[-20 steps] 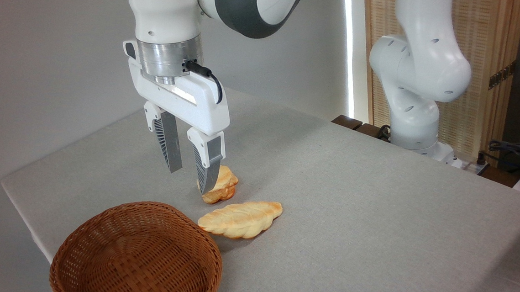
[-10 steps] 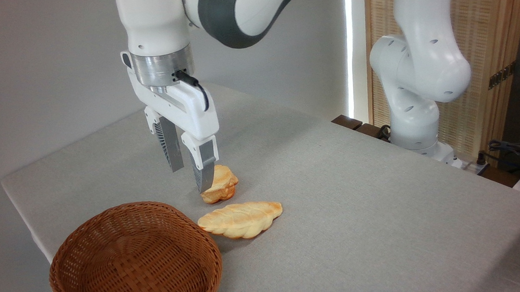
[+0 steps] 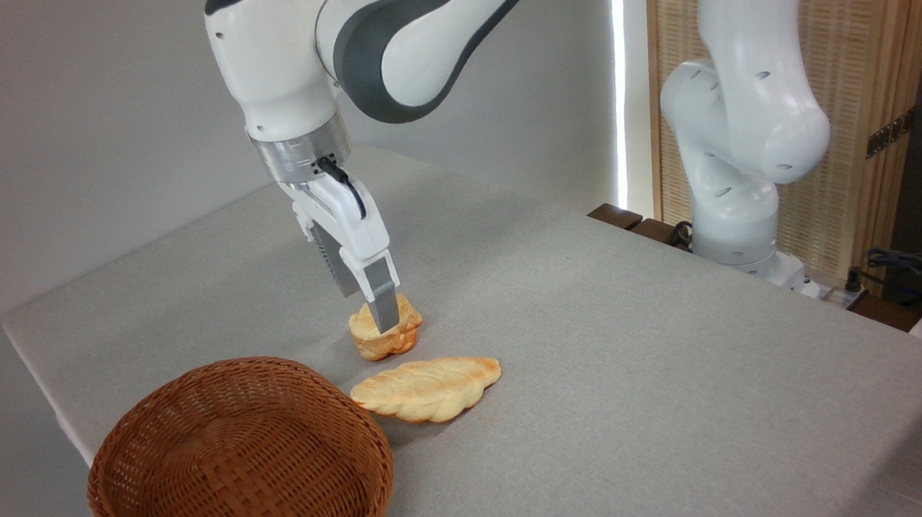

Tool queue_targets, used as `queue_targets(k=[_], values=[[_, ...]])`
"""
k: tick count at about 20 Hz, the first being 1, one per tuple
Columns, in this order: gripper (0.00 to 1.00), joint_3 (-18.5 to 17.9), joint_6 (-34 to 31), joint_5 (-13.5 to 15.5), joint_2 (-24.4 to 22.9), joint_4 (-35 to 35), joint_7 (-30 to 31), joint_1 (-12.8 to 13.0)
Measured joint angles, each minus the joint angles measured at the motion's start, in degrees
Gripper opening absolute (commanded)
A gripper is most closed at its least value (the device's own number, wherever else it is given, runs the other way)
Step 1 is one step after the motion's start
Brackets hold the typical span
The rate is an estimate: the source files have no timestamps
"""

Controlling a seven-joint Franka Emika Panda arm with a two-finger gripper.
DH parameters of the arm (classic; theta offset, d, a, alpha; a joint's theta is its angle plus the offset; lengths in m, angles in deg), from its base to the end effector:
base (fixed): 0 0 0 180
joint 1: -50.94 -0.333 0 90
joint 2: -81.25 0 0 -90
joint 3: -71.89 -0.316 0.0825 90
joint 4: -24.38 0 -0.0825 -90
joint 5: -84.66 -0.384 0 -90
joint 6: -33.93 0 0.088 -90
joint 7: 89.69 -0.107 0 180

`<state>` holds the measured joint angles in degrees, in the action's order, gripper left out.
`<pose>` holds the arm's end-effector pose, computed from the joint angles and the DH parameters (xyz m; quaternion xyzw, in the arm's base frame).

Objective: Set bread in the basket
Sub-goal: 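Lower the gripper onto the small round bread roll and close on it, then lift the bread roll and carry it over the wicker basket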

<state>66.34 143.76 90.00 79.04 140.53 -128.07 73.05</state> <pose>0.5110 -0.1584 0.4587 0.8936 -0.4451 -0.0268 0.0511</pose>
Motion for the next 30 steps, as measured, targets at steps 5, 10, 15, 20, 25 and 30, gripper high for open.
queue_targets(k=[5, 10, 15, 20, 25, 30], values=[[1.0, 0.0, 0.0, 0.0, 0.1, 1.5, 0.0, 1.6], [1.0, 0.0, 0.0, 0.0, 1.2, 1.9, 0.0, 1.7], [0.97, 0.0, 0.2, 0.0, 2.7, 1.9, 0.0, 1.7], [0.41, 0.0, 2.0, 0.0, 2.9, 1.8, 0.0, 1.7], [0.41, 0.0, 2.6, 0.0, 2.9, 1.8, 0.0, 1.7], [0.42, -0.1, 2.6, 0.0, 2.9, 1.8, 0.0, 1.7]])
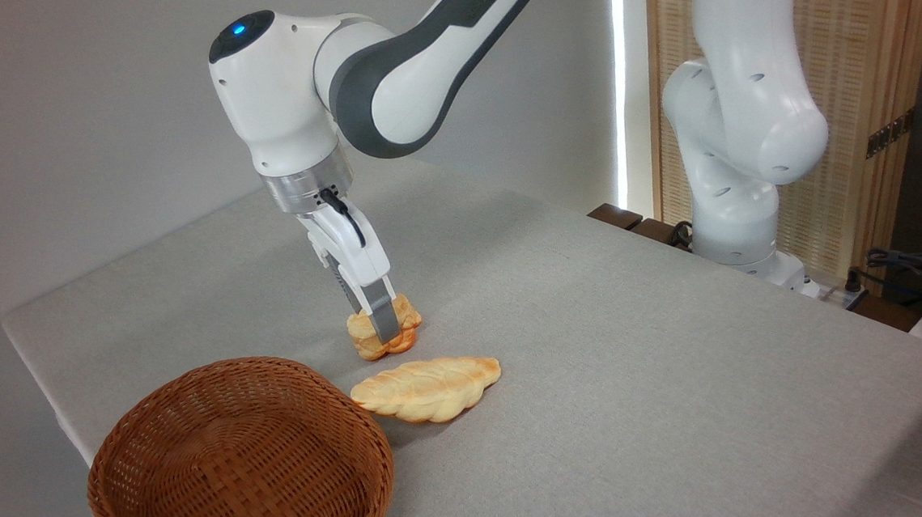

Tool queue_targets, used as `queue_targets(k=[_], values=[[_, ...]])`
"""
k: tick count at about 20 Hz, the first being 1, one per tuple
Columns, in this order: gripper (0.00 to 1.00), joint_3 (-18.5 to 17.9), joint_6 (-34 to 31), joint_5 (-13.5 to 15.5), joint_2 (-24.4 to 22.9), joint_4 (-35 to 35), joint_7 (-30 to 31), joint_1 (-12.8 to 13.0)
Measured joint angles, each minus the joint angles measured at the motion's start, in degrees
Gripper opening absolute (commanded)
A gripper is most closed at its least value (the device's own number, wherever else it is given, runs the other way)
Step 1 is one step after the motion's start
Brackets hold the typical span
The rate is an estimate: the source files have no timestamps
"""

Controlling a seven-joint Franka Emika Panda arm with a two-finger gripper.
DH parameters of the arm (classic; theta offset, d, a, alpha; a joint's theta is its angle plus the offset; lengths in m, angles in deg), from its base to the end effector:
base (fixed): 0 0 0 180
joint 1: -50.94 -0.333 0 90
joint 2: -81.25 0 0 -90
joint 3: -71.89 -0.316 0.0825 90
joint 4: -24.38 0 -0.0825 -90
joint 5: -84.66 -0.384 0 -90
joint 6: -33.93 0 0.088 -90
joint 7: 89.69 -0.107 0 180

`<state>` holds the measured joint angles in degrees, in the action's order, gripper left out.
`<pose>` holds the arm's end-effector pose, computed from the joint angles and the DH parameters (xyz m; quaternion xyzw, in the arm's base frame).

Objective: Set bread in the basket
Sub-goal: 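Lift the bread roll and carry it over the wicker basket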

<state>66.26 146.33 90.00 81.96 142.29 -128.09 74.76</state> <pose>0.5102 -0.1742 0.4208 0.8878 -0.4551 -0.0460 0.0503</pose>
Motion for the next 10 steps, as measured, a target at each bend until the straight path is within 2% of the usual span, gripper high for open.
queue_targets(k=[4, 7, 10], values=[[0.42, -0.7, 0.6, 0.0, -0.1, -1.5, 0.0, -0.2], [0.44, -2.9, 0.6, 0.0, -0.3, -4.1, 0.0, -0.5], [0.49, -5.0, 0.7, 1.9, -0.5, -6.6, 0.0, -0.6]])
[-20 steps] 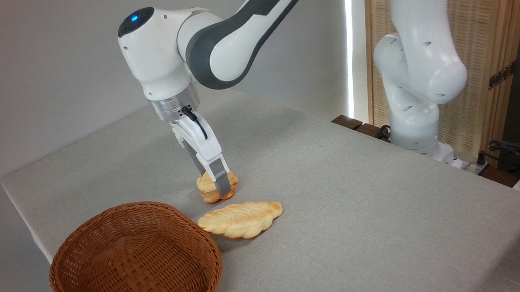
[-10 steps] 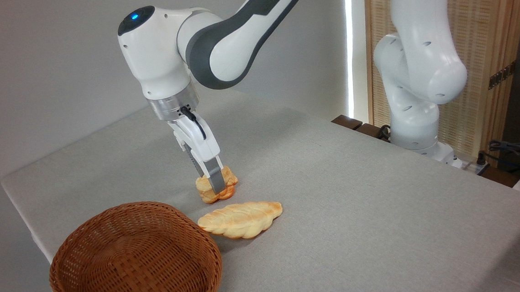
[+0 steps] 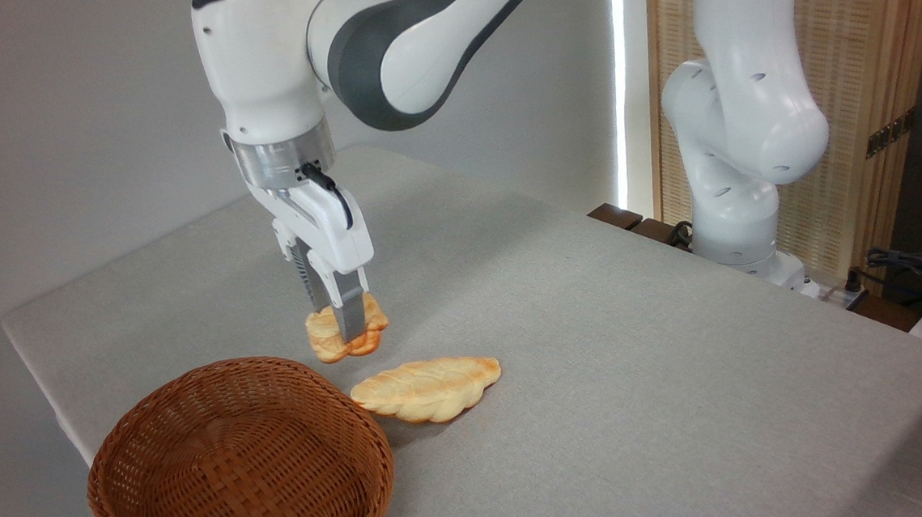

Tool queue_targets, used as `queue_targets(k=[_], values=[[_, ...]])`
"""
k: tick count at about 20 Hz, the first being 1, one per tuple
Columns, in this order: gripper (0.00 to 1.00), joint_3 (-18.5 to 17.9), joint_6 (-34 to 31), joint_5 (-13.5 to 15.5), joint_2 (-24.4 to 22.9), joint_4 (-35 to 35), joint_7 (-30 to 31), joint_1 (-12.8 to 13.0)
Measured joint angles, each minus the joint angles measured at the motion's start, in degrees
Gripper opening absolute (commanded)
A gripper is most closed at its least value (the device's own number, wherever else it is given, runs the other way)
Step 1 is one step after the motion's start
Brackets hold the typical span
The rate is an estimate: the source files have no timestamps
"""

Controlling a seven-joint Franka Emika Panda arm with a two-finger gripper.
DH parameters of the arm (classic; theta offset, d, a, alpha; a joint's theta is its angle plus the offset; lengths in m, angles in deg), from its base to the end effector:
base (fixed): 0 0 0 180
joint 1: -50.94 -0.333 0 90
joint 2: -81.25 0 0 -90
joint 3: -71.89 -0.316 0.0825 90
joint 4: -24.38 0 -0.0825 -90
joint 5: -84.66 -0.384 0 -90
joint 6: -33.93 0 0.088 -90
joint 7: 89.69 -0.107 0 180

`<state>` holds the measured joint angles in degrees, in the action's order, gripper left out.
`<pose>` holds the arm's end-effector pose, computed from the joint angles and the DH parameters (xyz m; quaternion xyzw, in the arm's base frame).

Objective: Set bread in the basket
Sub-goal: 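Lift the bread roll and carry it over the wicker basket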

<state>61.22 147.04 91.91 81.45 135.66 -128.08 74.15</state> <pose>0.5471 -0.1301 0.4809 0.9113 -0.4074 0.0269 0.0535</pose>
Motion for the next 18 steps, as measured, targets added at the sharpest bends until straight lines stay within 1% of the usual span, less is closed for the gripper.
queue_targets(k=[2, 3, 5, 7, 8, 9, 11, 18], values=[[0.52, -1.7, 1.2, 1.9, -0.1, -1.5, 0.0, -0.1], [0.58, -2.5, 2.2, 2.6, -0.1, -2.0, 0.0, -0.1], [0.64, -3.5, 5.1, 4.0, -0.1, -2.5, 0.0, -0.2], [0.97, -3.9, 9.3, 4.5, -0.1, -2.5, 0.0, -0.2], [1.0, -3.9, 11.5, 4.5, 0.1, -2.5, 0.0, -0.2], [1.0, -3.9, 13.4, 4.5, 0.3, -2.5, 0.0, -0.2], [1.0, -3.9, 14.7, 4.5, 0.7, -2.5, 0.0, -0.2], [1.0, -3.9, 16.4, 4.5, 1.8, -2.5, 0.0, -0.2]])
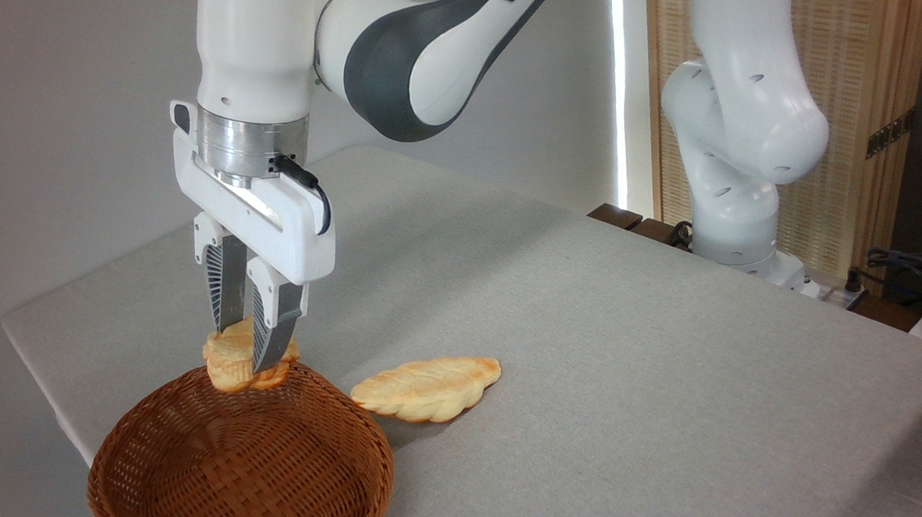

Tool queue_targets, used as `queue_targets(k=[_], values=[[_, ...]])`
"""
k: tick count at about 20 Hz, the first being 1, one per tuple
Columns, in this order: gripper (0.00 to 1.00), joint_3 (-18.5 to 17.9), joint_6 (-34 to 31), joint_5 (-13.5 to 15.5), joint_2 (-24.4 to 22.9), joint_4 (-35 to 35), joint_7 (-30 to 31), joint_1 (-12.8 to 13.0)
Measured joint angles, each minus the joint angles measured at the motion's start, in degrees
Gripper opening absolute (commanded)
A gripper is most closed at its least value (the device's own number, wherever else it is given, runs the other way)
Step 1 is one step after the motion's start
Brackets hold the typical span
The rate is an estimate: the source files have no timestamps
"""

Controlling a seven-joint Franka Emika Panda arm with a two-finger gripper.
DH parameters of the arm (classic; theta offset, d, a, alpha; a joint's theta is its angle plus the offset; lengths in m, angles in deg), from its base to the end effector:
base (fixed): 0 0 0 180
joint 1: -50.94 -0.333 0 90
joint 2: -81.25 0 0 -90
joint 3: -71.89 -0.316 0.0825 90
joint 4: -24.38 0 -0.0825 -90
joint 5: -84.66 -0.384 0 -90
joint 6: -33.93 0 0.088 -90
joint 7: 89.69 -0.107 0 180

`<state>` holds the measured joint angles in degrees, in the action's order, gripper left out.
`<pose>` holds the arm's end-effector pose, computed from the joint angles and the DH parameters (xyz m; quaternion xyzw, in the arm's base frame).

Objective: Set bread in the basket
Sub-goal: 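Lift the bread roll and carry it over the wicker basket, then open the gripper to drop the roll into the basket, then raise the open gripper up away from the basket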

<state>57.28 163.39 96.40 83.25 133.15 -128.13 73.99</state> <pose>0.5919 -0.0950 0.5149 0.9209 -0.3443 0.1786 0.0393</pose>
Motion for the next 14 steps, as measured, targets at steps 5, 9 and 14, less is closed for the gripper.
queue_targets(k=[5, 9, 14], values=[[1.0, 0.0, 0.0, 0.0, 0.0, 0.0, 0.0, 0.0], [1.0, 0.0, 0.0, 0.0, 0.0, 0.0, 0.0, 0.1], [1.0, 0.0, -0.7, 0.0, 0.0, 0.0, 0.0, 0.1]])
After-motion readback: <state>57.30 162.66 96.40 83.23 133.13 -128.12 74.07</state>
